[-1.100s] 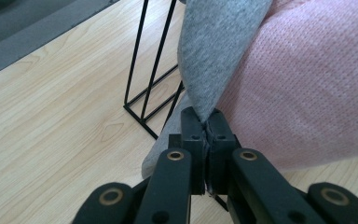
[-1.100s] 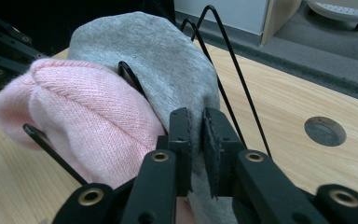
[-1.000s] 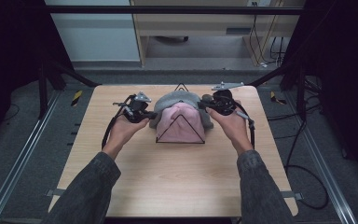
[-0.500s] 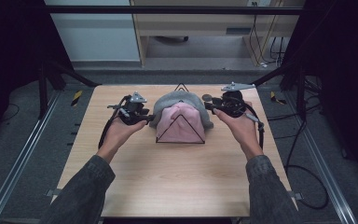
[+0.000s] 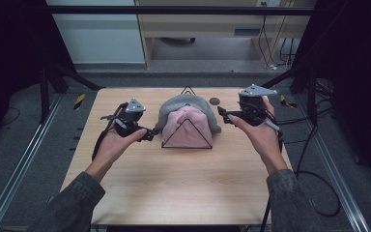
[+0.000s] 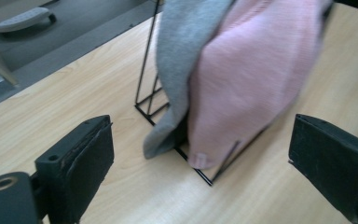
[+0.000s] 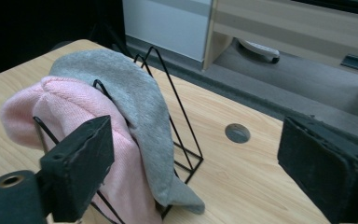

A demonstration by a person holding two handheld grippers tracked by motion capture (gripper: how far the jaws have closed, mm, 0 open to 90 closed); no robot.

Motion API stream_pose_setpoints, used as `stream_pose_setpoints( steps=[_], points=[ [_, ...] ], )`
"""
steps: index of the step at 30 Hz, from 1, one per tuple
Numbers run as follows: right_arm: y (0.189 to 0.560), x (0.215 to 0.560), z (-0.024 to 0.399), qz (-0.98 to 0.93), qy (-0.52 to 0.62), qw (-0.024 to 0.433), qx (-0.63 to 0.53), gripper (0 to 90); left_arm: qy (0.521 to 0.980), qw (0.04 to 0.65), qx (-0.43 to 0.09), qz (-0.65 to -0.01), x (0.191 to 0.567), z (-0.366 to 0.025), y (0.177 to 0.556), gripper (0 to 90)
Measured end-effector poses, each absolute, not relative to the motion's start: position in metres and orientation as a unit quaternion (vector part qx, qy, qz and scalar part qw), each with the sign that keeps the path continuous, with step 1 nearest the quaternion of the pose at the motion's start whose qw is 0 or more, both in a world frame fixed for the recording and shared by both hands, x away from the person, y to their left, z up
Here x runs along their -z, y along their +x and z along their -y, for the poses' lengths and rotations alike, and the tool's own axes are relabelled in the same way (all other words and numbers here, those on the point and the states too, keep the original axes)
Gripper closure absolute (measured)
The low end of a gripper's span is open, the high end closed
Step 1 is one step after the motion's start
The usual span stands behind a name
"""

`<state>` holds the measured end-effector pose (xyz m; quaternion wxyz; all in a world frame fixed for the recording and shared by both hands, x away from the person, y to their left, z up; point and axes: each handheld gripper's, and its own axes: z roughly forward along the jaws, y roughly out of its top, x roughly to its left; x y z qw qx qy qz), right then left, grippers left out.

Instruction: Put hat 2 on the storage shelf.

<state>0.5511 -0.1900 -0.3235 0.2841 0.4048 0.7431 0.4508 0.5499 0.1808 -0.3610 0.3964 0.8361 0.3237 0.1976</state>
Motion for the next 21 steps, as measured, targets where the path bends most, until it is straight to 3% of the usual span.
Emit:
stream_pose_setpoints(
  steps=[9, 21],
  points=[
    [0.524, 0.319, 0.202, -0.748, 0.397, 0.277, -0.454, 5.9, 0.852, 0.388, -0.183, -0.299, 0.367, -0.19, 0.515, 2.8],
    [0.479, 0.361, 0.218, -0.773, 0.39, 0.257, -0.429, 9.8, 0.869, 0.377, -0.162, -0.277, 0.396, -0.212, 0.484, 3.7]
  ],
)
